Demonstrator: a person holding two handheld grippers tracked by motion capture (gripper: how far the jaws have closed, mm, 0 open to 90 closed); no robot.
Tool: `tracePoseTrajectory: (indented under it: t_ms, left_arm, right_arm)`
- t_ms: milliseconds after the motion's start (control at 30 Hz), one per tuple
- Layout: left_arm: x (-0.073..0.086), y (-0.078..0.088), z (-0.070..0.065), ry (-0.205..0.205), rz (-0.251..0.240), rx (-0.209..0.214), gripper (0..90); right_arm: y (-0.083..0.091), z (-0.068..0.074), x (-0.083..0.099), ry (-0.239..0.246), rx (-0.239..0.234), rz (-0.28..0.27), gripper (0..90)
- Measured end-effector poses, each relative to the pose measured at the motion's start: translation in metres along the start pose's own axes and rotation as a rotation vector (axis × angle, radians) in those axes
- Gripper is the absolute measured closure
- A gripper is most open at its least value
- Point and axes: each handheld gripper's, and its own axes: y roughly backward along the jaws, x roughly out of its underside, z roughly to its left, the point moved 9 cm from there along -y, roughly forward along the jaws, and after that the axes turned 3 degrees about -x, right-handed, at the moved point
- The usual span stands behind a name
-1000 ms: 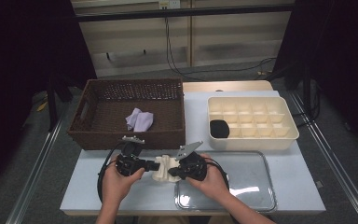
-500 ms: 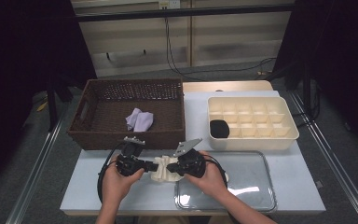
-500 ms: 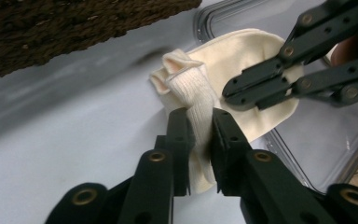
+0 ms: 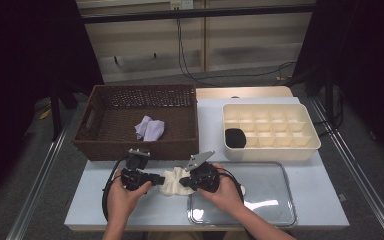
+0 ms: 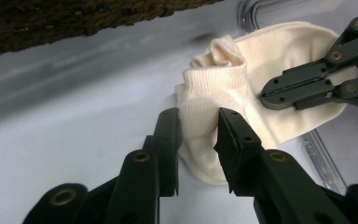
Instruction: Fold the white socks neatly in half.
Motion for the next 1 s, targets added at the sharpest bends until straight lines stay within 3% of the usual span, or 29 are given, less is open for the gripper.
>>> tracePoseTrajectory:
  t_ms: [167, 333, 433, 500, 567, 667, 867, 1000]
  left_arm:
    - [0.0055, -0.0083, 0.0015, 0.01, 0.021, 0.006, 69.0]
    - [0.0058, -0.0085, 0.0005, 0.016, 0.011, -0.003, 68.4]
    - [0.0061, -0.0087, 0.0001, 0.005, 0.015, -0.021, 68.3]
    - [0.0064, -0.0089, -0.001, -0.025, 0.02, -0.036, 68.6]
    - [0.0064, -0.0095, -0.0023, -0.022, 0.011, -0.049, 69.9]
    - [0.0075, -0.0094, -0.0012, 0.008, 0.008, -0.036, 76.0]
    - [0.007, -0.0085, -0.0043, -0.008, 0.031, -0.021, 83.2]
    - [0.002, -0.0037, -0.0046, 0.016, 0.018, 0.023, 84.0]
  right_arm:
    - [-0.0002, 0.0006, 0.0001, 0.0, 0.0, 0.0, 89.8]
    - [-0.0001, 0.0004, 0.0002, 0.003, 0.005, -0.001, 89.9]
    - [0.0, 0.0007, 0.0006, 0.004, 0.008, 0.002, 89.9]
    - [-0.0001, 0.0008, 0.0004, -0.002, 0.008, -0.001, 89.9]
    - [-0.0002, 0.0005, 0.0006, 0.0, 0.011, 0.001, 89.9]
    - [-0.0001, 0.0012, 0.0006, -0.009, 0.009, 0.0, 90.0]
    - [-0.0004, 0.001, 0.0005, -0.003, 0.01, 0.0, 90.0]
    - [-0.0003, 0.0017, 0.0004, -0.01, 0.007, -0.005, 90.0]
